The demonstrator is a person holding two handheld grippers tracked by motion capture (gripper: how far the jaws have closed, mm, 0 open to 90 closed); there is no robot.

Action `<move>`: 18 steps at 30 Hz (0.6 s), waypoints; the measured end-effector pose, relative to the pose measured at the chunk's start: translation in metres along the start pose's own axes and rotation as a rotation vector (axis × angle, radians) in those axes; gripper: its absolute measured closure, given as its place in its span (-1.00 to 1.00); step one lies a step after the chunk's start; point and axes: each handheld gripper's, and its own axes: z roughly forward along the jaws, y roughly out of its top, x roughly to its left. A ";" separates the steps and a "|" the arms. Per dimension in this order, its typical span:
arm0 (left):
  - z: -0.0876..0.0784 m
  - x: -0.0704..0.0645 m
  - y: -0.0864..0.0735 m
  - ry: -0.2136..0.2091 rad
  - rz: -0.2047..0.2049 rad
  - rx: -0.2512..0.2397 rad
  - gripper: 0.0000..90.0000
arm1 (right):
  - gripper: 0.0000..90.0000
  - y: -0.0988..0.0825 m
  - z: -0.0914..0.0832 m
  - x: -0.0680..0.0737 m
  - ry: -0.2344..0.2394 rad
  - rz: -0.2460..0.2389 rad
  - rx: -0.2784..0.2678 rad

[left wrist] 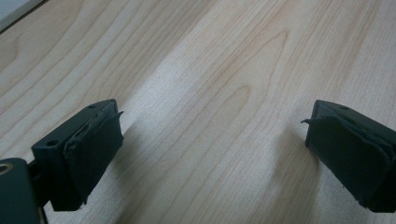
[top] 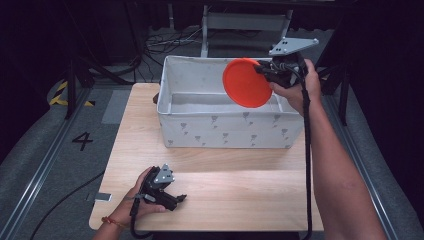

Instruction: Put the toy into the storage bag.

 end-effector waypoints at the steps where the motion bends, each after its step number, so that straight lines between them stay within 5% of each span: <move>1: 0.000 0.000 0.000 0.000 0.000 0.000 -0.91 | 0.83 -0.001 0.002 0.000 -0.001 -0.002 0.004; 18: 0.000 0.000 0.000 -0.002 0.000 -0.001 -0.91 | 0.83 -0.017 0.039 0.009 0.005 -0.033 0.087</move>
